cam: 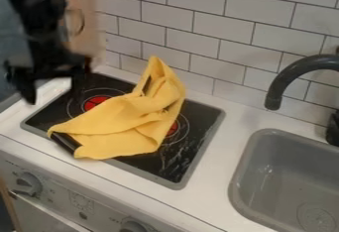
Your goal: Fold the cloth from bottom to top
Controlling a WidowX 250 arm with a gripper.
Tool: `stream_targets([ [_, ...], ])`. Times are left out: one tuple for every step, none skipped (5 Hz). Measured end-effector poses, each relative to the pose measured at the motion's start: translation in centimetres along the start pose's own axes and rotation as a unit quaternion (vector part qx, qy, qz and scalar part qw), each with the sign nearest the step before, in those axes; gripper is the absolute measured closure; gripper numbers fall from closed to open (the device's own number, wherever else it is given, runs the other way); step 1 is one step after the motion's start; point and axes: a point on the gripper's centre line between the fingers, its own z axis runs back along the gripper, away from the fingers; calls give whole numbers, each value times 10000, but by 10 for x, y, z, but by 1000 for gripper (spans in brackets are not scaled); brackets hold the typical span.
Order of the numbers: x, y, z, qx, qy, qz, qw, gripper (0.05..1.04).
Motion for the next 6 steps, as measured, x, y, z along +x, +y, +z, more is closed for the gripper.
stream_targets([
  [-3,8,-25,50,180,138,9997,84],
  [-6,7,-41,-83,326,169,9993,84],
  [-7,1,-53,-248,409,135,9988,84],
  [-3,-1,-64,-264,463,76,9985,84],
  [-2,-5,-69,-262,464,82,9985,142],
  [2,-5,-70,-184,415,45,9990,419],
])
